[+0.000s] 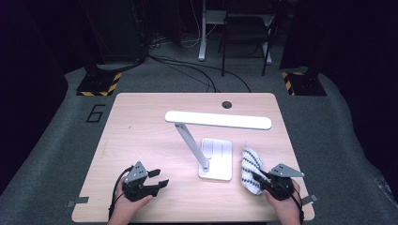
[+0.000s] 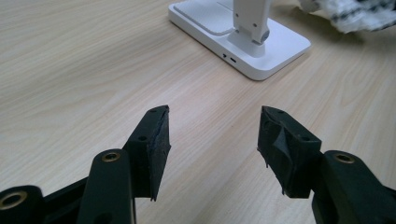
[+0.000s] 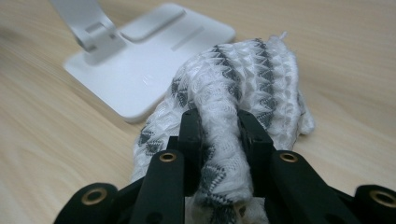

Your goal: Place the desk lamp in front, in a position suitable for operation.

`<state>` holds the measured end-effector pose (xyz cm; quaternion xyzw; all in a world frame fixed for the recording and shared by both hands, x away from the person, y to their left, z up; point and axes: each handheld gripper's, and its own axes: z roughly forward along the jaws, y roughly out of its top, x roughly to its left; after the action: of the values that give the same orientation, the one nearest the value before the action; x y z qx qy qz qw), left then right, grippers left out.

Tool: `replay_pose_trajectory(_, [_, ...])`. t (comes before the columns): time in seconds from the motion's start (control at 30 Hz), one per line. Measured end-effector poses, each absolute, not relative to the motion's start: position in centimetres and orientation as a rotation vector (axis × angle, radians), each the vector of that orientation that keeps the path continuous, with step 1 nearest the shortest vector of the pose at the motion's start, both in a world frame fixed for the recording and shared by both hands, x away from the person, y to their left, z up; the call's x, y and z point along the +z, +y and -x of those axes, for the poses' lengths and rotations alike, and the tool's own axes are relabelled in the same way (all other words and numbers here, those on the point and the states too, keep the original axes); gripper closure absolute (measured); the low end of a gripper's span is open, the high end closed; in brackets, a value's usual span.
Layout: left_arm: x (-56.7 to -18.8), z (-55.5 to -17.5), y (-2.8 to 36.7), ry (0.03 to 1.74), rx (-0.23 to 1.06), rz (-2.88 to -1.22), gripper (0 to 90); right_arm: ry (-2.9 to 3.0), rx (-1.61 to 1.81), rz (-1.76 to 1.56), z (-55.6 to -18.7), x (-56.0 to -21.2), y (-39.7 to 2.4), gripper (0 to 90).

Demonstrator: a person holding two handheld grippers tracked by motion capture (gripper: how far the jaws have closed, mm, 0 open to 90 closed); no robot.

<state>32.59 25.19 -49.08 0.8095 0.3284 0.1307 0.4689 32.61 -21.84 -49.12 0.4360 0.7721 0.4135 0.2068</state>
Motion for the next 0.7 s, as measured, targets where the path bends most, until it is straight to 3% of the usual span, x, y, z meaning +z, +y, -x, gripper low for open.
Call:
replay_pose_trajectory(0.2, [-49.0, -32.5, 25.1, 0.795, 0.316, -1.964, 43.5, 2.201, 1.057, -1.314, -33.4, -50.8, -22.0, 66.5])
replay_pose_trajectory(0.27, [-49.0, -32.6, 25.3, 0.794, 0.300, -1.962, 43.2, 2.165, 1.058, -1.303, -33.3, -50.7, -21.9, 57.0])
replay_pose_trajectory(0.37, [-48.9, -32.7, 25.4, 0.799, 0.287, -1.940, 44.8, 2.119, 1.073, -1.287, -33.1, -50.5, -21.8, 49.4])
replay_pose_trajectory(0.7, [-48.8, -32.7, 25.7, 0.811, 0.266, -1.895, 43.5, 1.978, 1.173, -1.216, -32.0, -48.9, -21.0, 43.3])
